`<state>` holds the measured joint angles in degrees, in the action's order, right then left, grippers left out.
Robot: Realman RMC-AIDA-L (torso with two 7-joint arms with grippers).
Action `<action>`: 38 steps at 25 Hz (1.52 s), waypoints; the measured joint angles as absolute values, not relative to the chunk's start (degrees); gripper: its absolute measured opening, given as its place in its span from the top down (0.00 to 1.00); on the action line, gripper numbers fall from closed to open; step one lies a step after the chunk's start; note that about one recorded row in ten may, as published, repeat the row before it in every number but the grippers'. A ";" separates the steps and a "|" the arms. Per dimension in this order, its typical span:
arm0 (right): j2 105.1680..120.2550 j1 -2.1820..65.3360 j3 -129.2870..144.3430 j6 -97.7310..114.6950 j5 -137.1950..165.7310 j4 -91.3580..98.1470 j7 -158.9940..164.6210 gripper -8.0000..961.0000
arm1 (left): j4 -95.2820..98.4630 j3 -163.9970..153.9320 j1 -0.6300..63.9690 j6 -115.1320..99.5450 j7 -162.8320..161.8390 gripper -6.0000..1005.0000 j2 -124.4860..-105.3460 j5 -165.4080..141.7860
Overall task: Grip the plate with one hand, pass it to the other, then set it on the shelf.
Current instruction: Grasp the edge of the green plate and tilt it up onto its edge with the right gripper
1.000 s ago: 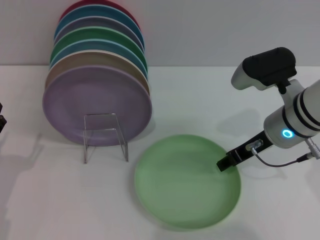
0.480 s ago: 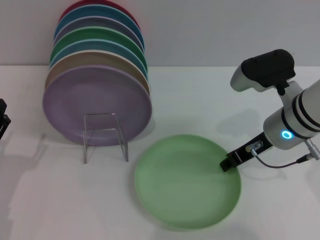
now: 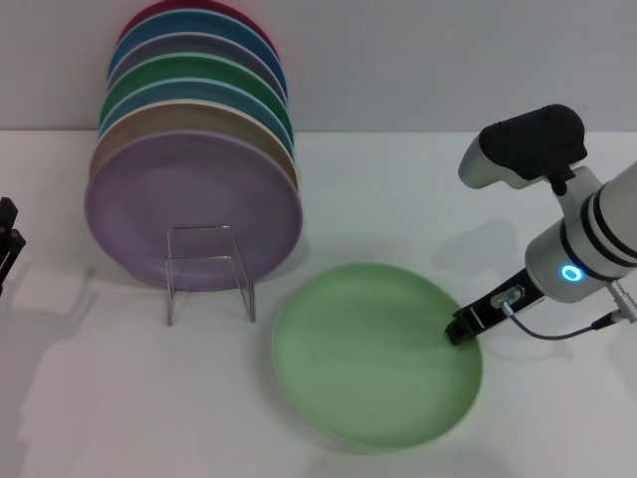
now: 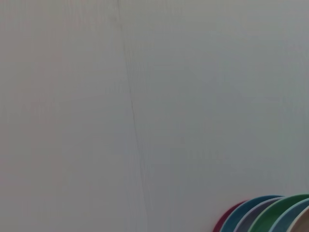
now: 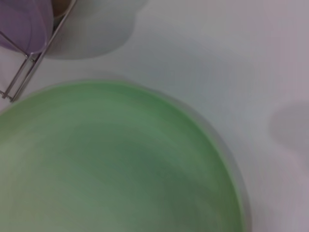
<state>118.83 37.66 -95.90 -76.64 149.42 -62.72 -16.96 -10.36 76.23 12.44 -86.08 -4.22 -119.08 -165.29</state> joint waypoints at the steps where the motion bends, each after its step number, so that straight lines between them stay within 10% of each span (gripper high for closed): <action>1: 118.83 37.67 -95.90 -76.64 149.42 -62.69 -16.97 0.75 | -10.36 76.23 12.44 -86.08 -4.22 0.14 -119.08 -165.29; 38: 118.98 30.49 -92.60 -78.77 140.36 -79.60 -20.40 0.97 | -14.07 76.02 10.04 -87.11 -4.20 0.14 -119.05 -165.21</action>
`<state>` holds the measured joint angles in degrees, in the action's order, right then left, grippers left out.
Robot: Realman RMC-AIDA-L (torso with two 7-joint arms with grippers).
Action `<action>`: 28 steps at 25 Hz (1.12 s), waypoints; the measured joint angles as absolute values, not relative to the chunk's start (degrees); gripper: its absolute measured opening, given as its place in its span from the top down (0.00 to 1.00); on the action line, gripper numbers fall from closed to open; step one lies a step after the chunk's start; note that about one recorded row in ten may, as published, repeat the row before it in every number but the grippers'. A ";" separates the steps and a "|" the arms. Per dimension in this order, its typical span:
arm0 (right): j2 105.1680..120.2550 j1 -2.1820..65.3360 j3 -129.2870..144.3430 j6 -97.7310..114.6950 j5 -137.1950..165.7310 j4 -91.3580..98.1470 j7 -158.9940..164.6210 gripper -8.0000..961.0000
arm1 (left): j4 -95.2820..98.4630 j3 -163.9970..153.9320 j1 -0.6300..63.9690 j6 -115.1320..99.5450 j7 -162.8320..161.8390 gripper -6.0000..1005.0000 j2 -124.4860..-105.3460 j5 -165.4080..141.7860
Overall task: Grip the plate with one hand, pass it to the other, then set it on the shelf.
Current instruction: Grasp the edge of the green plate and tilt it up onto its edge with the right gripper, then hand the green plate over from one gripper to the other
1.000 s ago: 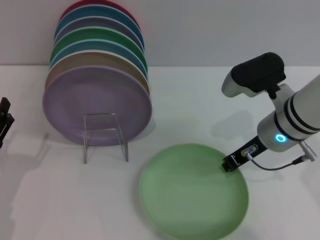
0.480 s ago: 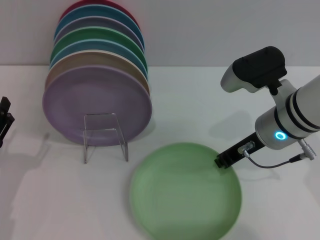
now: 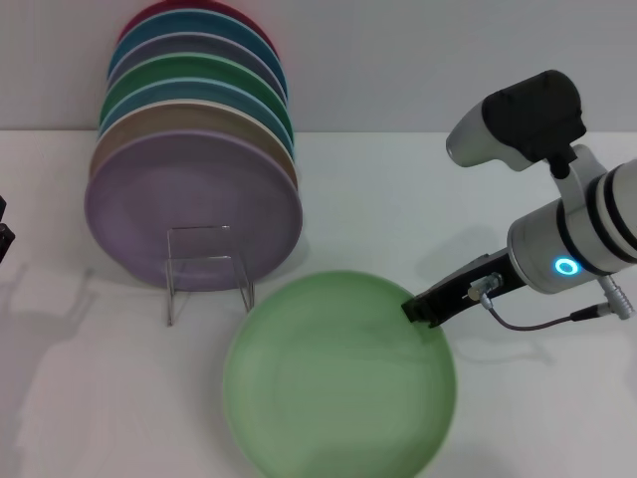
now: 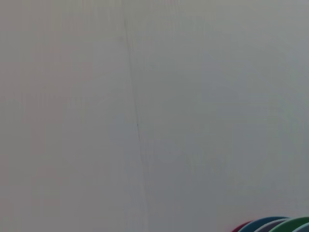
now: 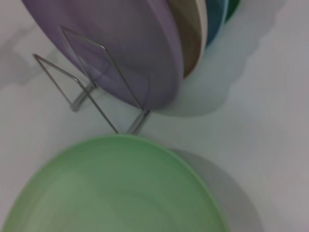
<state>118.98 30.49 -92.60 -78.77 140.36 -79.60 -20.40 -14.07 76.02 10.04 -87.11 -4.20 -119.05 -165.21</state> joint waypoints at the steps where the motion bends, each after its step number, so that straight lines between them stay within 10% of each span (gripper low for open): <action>1: 119.00 29.87 -92.59 -78.80 139.98 -80.55 -20.58 0.97 | -14.07 76.02 10.04 -87.11 -4.20 0.14 -119.05 -165.21; 19: 119.41 1.43 -93.28 -55.50 93.39 -88.40 -78.10 0.96 | -20.95 70.03 10.07 -89.10 -8.50 0.14 -116.85 -165.50; 26: 119.31 1.33 -96.99 -57.01 80.47 -74.69 -97.46 0.96 | -43.50 61.22 6.30 -72.72 -16.03 0.14 -106.62 -165.61; 28: 119.31 1.66 -97.99 -57.51 74.64 -69.54 -107.02 0.96 | -58.34 58.31 4.20 -58.92 -15.82 0.14 -100.66 -165.62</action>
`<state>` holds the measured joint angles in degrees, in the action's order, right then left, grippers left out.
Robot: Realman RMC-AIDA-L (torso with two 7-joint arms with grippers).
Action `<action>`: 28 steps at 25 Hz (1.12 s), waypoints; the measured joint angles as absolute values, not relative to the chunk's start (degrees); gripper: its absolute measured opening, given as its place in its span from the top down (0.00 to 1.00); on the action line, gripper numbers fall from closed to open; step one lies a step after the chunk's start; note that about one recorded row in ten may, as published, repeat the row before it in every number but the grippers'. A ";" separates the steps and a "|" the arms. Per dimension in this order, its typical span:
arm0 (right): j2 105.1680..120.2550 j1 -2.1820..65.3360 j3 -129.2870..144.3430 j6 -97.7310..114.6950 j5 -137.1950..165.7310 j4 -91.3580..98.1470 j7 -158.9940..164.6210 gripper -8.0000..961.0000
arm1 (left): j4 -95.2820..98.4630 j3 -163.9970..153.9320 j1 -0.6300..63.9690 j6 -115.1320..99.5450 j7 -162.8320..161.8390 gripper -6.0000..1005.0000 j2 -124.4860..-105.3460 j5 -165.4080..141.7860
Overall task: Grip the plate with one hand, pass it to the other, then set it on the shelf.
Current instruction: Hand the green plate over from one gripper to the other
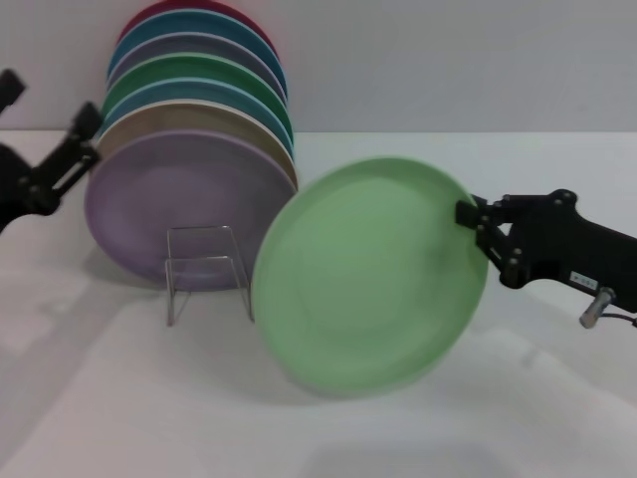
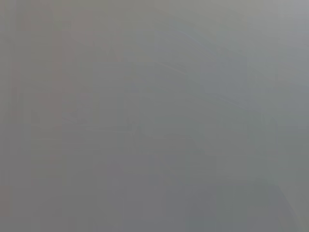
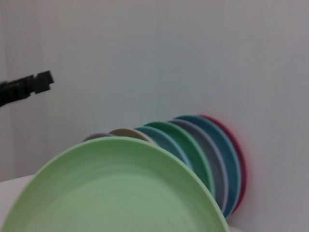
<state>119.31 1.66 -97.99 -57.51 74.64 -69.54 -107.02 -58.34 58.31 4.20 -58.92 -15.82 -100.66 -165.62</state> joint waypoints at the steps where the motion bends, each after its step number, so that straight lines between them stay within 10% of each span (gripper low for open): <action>1: 119.31 1.66 -97.99 -57.51 74.64 -69.54 -107.02 0.95 | -58.34 58.31 4.20 -58.92 -15.82 0.14 -100.66 -165.62; 7: 119.35 3.77 -99.63 -56.08 70.28 -63.52 -117.64 0.95 | -80.73 56.23 4.34 -32.49 -16.58 0.14 -93.71 -165.64; 14: 119.37 7.60 -102.32 -55.26 69.64 -57.66 -121.51 0.95 | -96.82 55.46 5.99 -12.06 -14.89 0.14 -90.97 -165.64; 18: 119.33 9.23 -103.09 -55.53 69.44 -55.71 -122.18 0.95 | -103.75 55.83 7.86 3.59 -8.72 0.14 -93.66 -165.57; 28: 119.17 10.09 -103.48 -55.78 69.37 -55.31 -124.55 0.94 | -109.66 62.81 9.71 30.23 18.08 0.15 -111.48 -159.13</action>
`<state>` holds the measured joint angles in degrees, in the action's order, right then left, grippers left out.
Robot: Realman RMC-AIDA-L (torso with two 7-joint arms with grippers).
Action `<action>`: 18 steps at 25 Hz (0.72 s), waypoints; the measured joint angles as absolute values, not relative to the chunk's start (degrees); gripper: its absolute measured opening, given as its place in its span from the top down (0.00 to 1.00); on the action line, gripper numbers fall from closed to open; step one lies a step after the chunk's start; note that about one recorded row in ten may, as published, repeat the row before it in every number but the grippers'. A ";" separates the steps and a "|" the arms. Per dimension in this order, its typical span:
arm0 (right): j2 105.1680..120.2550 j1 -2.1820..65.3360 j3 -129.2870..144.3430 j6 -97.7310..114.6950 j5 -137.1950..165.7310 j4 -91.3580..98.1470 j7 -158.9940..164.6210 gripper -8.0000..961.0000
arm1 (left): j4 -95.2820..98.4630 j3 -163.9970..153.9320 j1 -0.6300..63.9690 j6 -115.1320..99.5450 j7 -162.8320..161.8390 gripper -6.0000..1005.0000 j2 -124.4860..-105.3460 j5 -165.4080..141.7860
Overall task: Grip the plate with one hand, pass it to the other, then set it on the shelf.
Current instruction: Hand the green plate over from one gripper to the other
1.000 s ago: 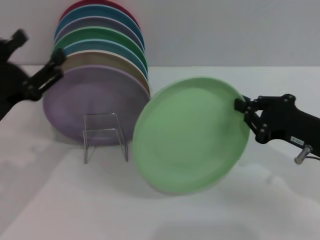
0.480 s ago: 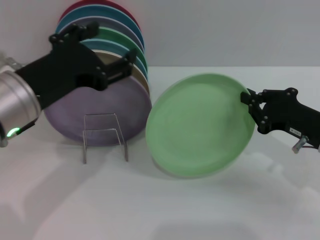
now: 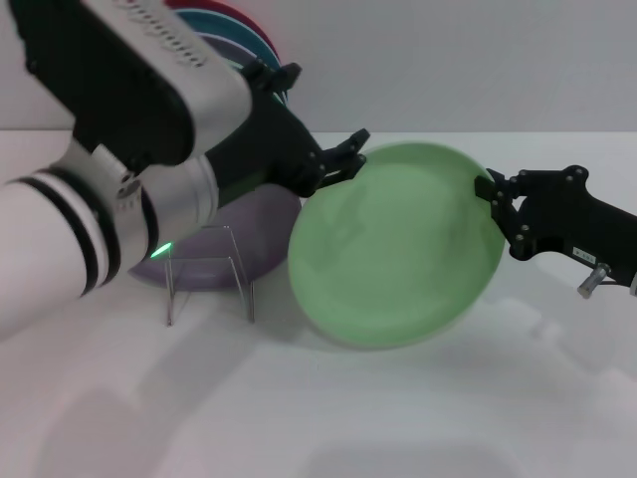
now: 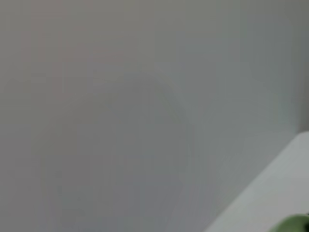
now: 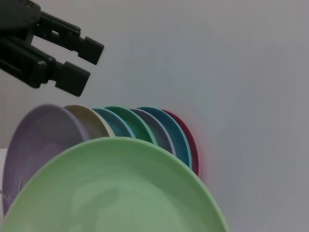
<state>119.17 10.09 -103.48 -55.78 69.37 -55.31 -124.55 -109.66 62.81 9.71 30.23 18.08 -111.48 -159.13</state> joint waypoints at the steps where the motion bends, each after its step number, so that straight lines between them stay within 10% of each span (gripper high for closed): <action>1: 119.17 9.99 -103.66 -55.78 69.36 -55.27 -124.90 0.94 | -109.83 64.17 9.87 31.91 21.74 0.15 -112.90 -156.59; 4: 119.21 9.70 -103.98 -55.80 69.34 -54.86 -125.82 0.94 | -109.13 68.94 9.75 36.37 33.11 0.16 -117.39 -148.40; 18: 119.34 9.35 -104.06 -59.31 69.34 -53.96 -127.35 0.93 | -104.08 72.77 15.18 46.72 36.47 0.17 -118.02 -142.79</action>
<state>119.34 9.35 -104.06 -59.31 69.34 -53.96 -127.35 -104.08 72.77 15.18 46.72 36.47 -118.02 -142.79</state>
